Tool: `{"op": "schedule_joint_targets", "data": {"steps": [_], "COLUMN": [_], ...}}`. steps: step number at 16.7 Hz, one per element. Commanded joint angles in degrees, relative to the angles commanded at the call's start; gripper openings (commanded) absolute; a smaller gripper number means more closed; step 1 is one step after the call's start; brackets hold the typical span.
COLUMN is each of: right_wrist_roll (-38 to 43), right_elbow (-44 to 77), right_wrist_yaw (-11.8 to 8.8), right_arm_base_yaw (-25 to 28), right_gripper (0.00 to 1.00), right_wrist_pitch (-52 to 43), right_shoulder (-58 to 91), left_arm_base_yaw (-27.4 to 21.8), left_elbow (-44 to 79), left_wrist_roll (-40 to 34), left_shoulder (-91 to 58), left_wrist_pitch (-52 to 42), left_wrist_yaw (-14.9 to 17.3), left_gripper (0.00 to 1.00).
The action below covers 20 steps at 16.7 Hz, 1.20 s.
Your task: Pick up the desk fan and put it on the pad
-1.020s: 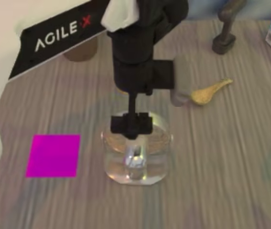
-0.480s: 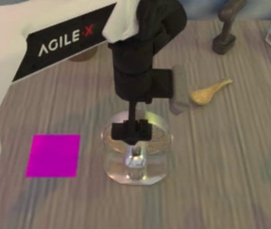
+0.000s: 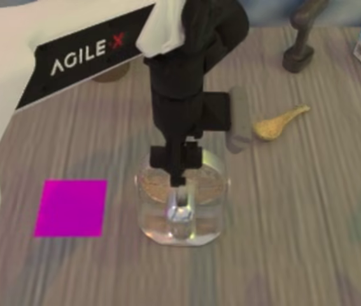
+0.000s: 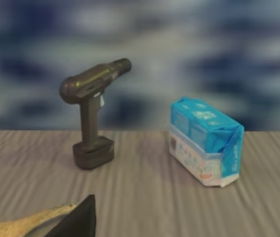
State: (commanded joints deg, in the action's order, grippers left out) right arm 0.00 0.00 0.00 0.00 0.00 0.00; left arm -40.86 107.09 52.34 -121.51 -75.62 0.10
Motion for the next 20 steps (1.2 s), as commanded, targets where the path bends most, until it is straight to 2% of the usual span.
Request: {"op": "schedule_joint_targets", "data": {"steps": [3,4,13,20], "right_wrist_roll": [0.0,0.0,0.0,0.0], "right_elbow": [0.0,0.0,0.0,0.0], "right_wrist_yaw": [0.0,0.0,0.0,0.0], "right_arm_base_yaw": [0.0,0.0,0.0,0.0], "right_gripper": [1.0,1.0,1.0,1.0], "right_wrist_pitch": [0.0,0.0,0.0,0.0], "right_shoulder": [0.0,0.0,0.0,0.0], "left_arm_base_yaw": [0.0,0.0,0.0,0.9], "left_elbow": [0.0,0.0,0.1,12.4], "left_wrist_roll": [0.0,0.0,0.1,0.0], "left_shoulder": [0.0,0.0,0.2,-1.1], "left_wrist_pitch": [0.0,0.0,-0.2,-11.2], "left_wrist_yaw": [0.0,0.0,0.0,0.0], "left_gripper": [0.02,0.0,0.0,0.0]}}
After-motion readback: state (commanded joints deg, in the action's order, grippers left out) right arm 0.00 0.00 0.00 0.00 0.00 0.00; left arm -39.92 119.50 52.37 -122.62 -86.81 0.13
